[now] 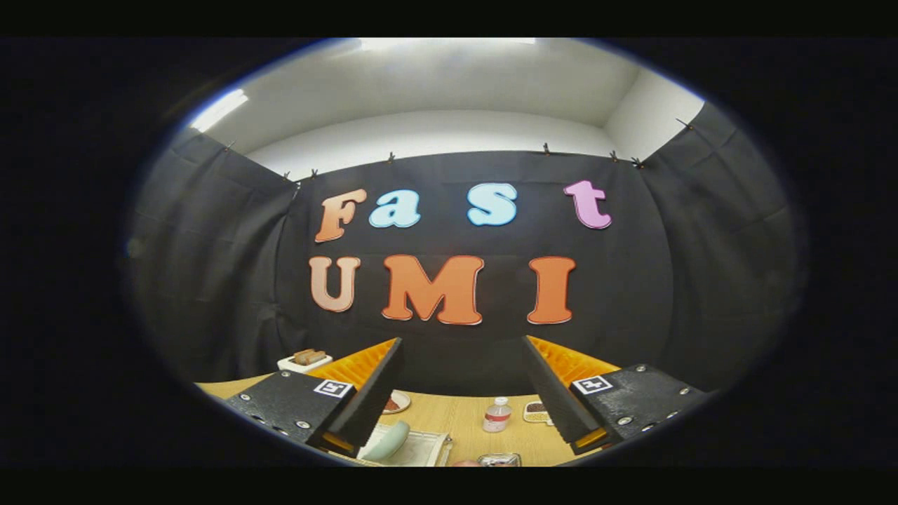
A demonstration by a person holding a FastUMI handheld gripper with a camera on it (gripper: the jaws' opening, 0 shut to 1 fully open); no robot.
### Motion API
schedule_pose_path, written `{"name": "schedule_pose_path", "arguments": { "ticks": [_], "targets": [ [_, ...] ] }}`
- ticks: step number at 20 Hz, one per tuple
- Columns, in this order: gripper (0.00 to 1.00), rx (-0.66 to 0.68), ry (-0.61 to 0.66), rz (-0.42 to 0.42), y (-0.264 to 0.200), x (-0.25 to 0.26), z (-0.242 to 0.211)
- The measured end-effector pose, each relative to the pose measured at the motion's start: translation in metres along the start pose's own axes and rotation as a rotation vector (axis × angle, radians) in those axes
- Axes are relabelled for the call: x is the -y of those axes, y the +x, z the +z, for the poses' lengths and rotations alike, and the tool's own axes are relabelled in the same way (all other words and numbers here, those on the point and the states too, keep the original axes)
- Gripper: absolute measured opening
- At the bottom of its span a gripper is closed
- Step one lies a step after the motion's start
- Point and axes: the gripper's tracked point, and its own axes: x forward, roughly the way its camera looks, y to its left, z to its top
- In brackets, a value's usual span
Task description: Take the plate from the dish rack, then take the spoon from the basket and place it into the plate.
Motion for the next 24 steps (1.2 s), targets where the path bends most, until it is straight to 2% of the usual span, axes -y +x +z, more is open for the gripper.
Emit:
{"name": "schedule_pose_path", "arguments": {
  "ticks": [8, 13, 24],
  "targets": [
    [0.98, -0.036, -0.013, 0.038, 0.002, -0.008, -0.006],
    [0.98, -0.179, -0.044, 0.112, 0.009, -0.03, -0.047],
    [0.99, -0.427, 0.048, 0.232, 0.022, -0.076, -0.112]
  ]
}}
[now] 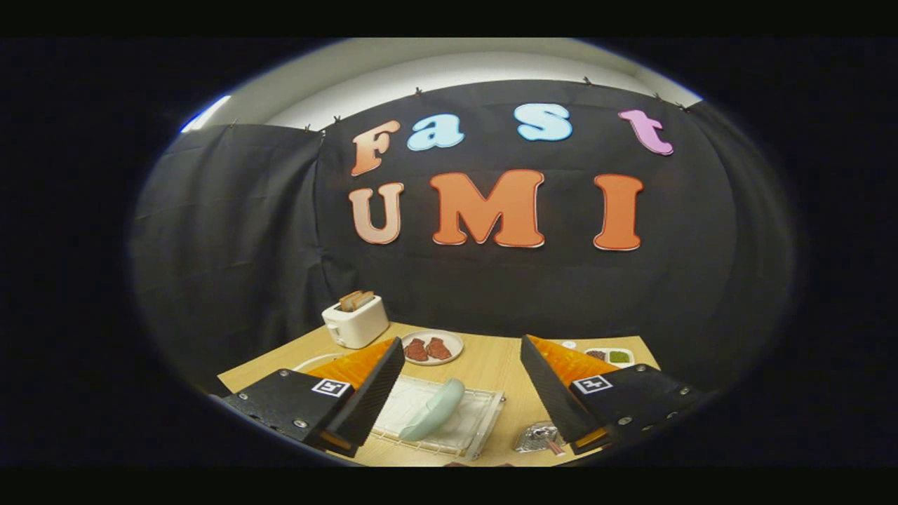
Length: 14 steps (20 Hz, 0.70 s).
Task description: Take the plate from the dish rack, then take the spoon from the basket and place it into the plate.
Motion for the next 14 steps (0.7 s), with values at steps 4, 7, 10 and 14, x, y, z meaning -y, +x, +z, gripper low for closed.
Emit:
{"name": "schedule_pose_path", "arguments": {
  "ticks": [4, 7, 10, 14],
  "targets": [
    [0.99, -0.095, 0.006, 0.025, 0.02, -0.011, -0.023],
    [0.99, -0.177, 0.015, 0.041, 0.035, -0.018, -0.041],
    [0.99, -0.292, 0.035, 0.046, 0.046, -0.02, -0.066],
    [0.97, -0.481, 0.073, 0.006, 0.061, -0.013, -0.108]
  ]
}}
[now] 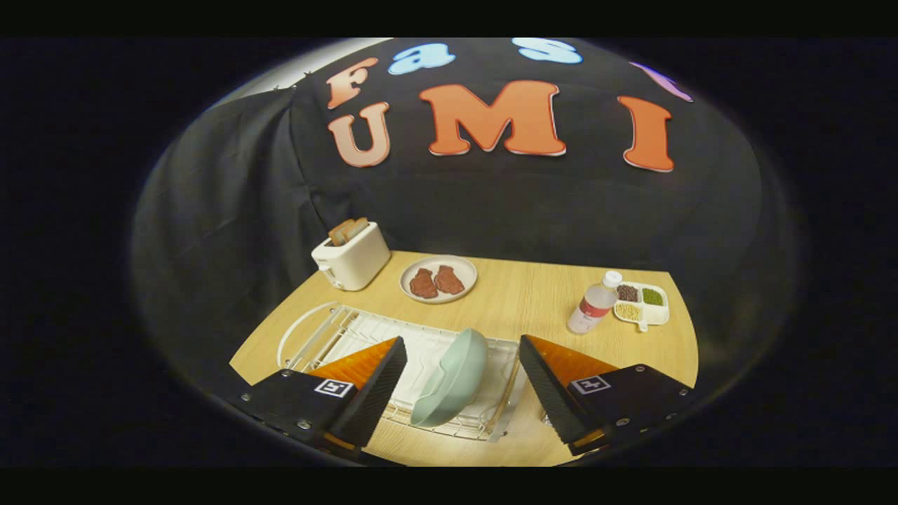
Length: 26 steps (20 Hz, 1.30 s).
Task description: Take the plate from the dish rack, then take the spoon from the basket and place it into the plate.
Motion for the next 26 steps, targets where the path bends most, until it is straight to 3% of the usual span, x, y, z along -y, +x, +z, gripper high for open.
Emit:
{"name": "schedule_pose_path", "arguments": {
  "ticks": [6, 13, 17, 26],
  "targets": [
    [0.85, -0.228, 0.087, -0.004, 0.031, 0.003, -0.032],
    [0.55, -0.414, 0.121, -0.06, 0.051, -0.001, -0.066],
    [0.38, -0.427, 0.082, -0.122, 0.06, 0.0, -0.072],
    [0.24, -0.342, -0.007, -0.335, 0.049, 0.023, -0.053]
  ]
}}
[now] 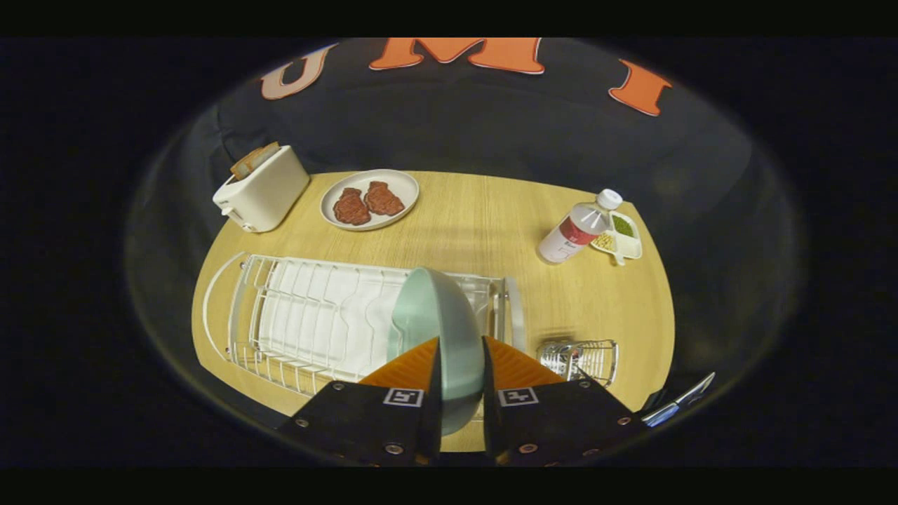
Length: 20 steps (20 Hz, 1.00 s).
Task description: Take the plate from the dish rack, then take the spoon from the basket and place it into the plate.
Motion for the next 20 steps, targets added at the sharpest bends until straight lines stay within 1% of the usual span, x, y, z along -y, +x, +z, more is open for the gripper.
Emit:
{"name": "schedule_pose_path", "arguments": {
  "ticks": [2, 8, 14, 17, 20],
  "targets": [
    [0.22, 0.022, -0.025, -0.028, -0.004, 0.001, 0.004],
    [0.22, 0.073, -0.092, -0.136, -0.015, 0.011, 0.014],
    [0.22, 0.157, -0.072, -0.183, -0.041, 0.026, 0.018],
    [0.22, 0.161, -0.013, -0.132, -0.057, 0.03, 0.005],
    [0.22, 0.162, 0.051, -0.052, -0.07, 0.032, -0.015]
  ]
}}
